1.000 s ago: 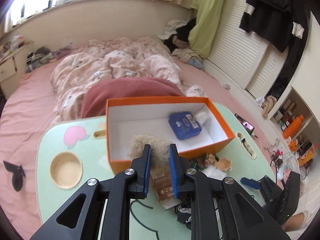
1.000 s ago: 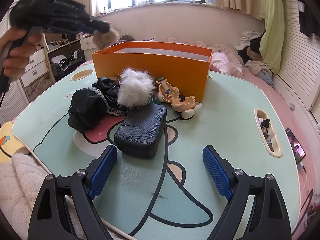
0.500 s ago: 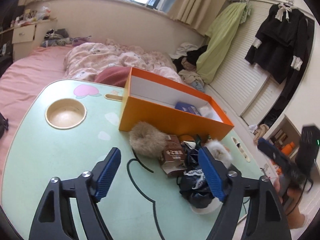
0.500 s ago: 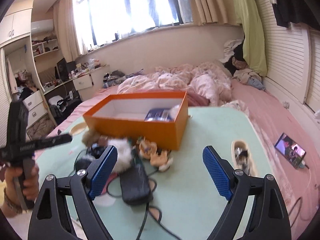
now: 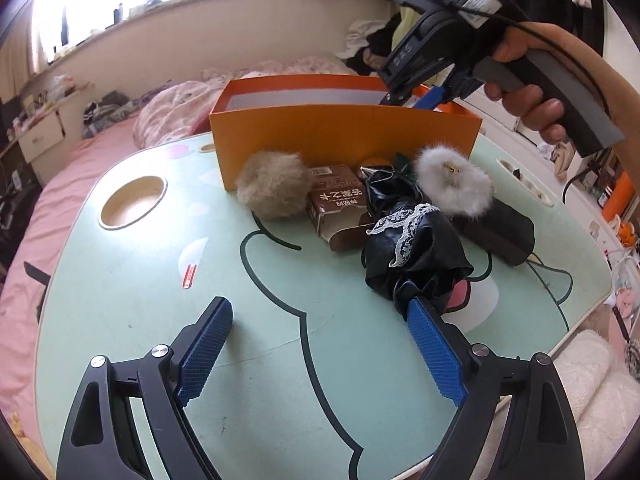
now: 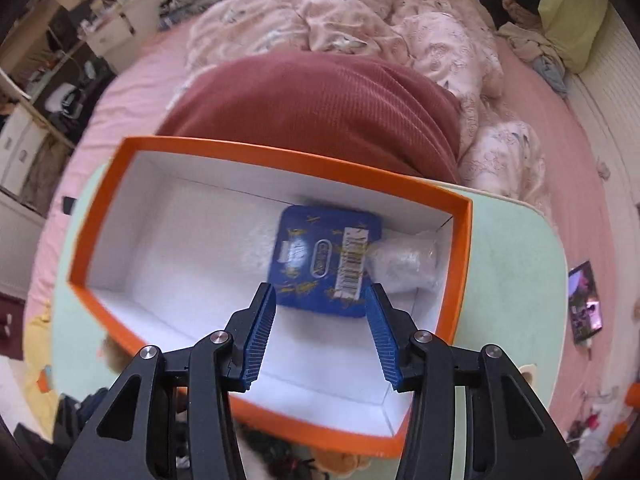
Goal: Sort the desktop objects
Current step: 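Grasp the blue tin in the box with the right tool, set it on table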
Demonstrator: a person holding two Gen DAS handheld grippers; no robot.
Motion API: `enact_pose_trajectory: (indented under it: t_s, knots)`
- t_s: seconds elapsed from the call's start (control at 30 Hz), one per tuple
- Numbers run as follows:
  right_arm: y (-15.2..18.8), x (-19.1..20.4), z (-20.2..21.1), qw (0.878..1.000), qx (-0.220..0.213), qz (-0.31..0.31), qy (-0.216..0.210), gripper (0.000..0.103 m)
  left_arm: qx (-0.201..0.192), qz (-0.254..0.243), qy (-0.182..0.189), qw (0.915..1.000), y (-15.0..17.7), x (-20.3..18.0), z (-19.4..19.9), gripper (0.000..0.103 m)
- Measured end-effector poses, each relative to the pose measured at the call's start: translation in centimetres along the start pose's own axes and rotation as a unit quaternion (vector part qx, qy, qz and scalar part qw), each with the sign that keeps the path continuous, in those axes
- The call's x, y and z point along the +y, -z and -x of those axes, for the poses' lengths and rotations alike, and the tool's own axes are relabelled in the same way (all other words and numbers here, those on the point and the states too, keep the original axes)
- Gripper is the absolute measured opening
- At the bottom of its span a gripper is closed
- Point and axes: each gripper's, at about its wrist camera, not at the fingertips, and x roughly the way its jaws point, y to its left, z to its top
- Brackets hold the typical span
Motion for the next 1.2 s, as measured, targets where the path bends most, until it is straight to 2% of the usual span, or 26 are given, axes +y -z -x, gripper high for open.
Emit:
enact_pose_trajectory:
  t_s: [0.03, 0.07, 0.13, 0.17, 0.2, 0.27, 0.33, 0.37, 0.4, 0.43, 0.47, 0.5, 0.53, 0.6, 0.67, 0.8, 0.83, 0.9, 0.97, 1.03, 1.13, 1.2]
  knots:
    - [-0.3, 0.5, -0.6, 1.0, 0.0, 0.008, 0.029, 0.051, -0.003, 0.004, 0.003, 1.0, 0.1, 0.2, 0.2, 0.09]
    - [-0.7, 0.6, -0.4, 0.999, -0.007, 0.011, 0.036, 0.06, -0.004, 0.01, 0.004, 0.9999, 0.1, 0.5, 0.3, 0.09]
    - [-1.4, 1.0, -1.1, 1.0, 0.012, 0.01, 0.022, 0.069, -0.009, 0.02, 0.009, 0.9997, 0.2, 1.1, 0.5, 0.09]
    - [-1.7, 1.5, -1.5, 0.999, 0.018, 0.017, 0.023, 0.076, -0.012, 0.025, 0.014, 0.9995, 0.3, 1.2, 0.6, 0.09]
    - [-1.9, 1.8, -1.9, 0.999, 0.022, 0.025, 0.031, 0.078, -0.014, 0.029, 0.017, 0.9994, 0.3, 1.4, 0.7, 0.09]
    - [-2.1, 2.6, -2.7, 0.996, 0.026, 0.05, 0.075, 0.078, -0.014, 0.031, 0.016, 0.9993, 0.3, 1.4, 0.6, 0.09]
    - [-2.2, 3.0, -2.5, 0.994, 0.014, 0.066, 0.081, 0.077, -0.014, 0.029, 0.014, 0.9994, 0.4, 1.4, 0.6, 0.09]
    - [-2.1, 3.1, -2.4, 0.995, 0.014, 0.067, 0.079, 0.073, -0.014, 0.028, 0.013, 0.9994, 0.4, 1.3, 0.5, 0.09]
    - [-2.0, 3.0, -2.1, 0.995, 0.013, 0.068, 0.068, 0.068, -0.014, 0.028, 0.013, 0.9994, 0.4, 1.3, 0.5, 0.09]
    - [-1.9, 2.7, -1.8, 0.998, 0.018, 0.059, 0.022, 0.067, -0.014, 0.029, 0.014, 0.9994, 0.4, 1.3, 0.5, 0.09]
    - [-1.8, 1.7, -1.9, 0.997, 0.038, 0.029, -0.06, 0.067, -0.014, 0.03, 0.014, 0.9994, 0.4, 1.3, 0.5, 0.09]
    - [-1.7, 1.0, -1.8, 0.993, 0.046, 0.004, -0.11, 0.067, -0.014, 0.029, 0.013, 0.9994, 0.4, 1.1, 0.5, 0.091]
    - [-1.6, 0.5, -1.8, 0.991, 0.046, -0.011, -0.124, 0.067, -0.014, 0.028, 0.012, 0.9994, 0.4, 1.1, 0.5, 0.091]
    - [-1.6, 0.2, -2.0, 0.995, 0.038, -0.013, -0.087, 0.068, -0.012, 0.024, 0.011, 0.9996, 0.4, 0.9, 0.5, 0.091]
    - [-1.7, 0.7, -1.9, 0.997, 0.03, 0.004, -0.069, 0.07, -0.012, 0.021, 0.009, 0.9997, 0.4, 0.9, 0.4, 0.091]
    - [-1.6, 2.5, -1.9, 0.999, 0.018, 0.043, -0.019, 0.067, -0.013, 0.023, 0.01, 0.9996, 0.4, 1.1, 0.5, 0.091]
    - [-1.5, 2.6, -1.5, 0.999, 0.007, 0.043, -0.027, 0.067, -0.013, 0.024, 0.011, 0.9996, 0.4, 1.1, 0.5, 0.091]
    - [-1.5, 1.6, 0.3, 0.996, -0.039, 0.017, -0.074, 0.067, -0.014, 0.026, 0.011, 0.9995, 0.4, 1.2, 0.5, 0.091]
    - [-0.8, 0.8, 3.5, 0.987, -0.096, -0.001, -0.129, 0.067, -0.014, 0.027, 0.011, 0.9995, 0.4, 1.2, 0.4, 0.091]
    - [0.9, 0.4, 6.8, 0.977, -0.129, 0.003, -0.17, 0.067, -0.014, 0.028, 0.01, 0.9994, 0.4, 1.2, 0.4, 0.091]
    - [4.3, 0.7, 10.8, 0.97, -0.159, 0.039, -0.181, 0.067, -0.015, 0.032, 0.01, 0.9993, 0.4, 1.2, 0.4, 0.091]
    - [6.7, 1.4, 11.5, 0.97, -0.162, 0.055, -0.175, 0.067, -0.016, 0.036, 0.01, 0.9992, 0.4, 1.4, 0.5, 0.091]
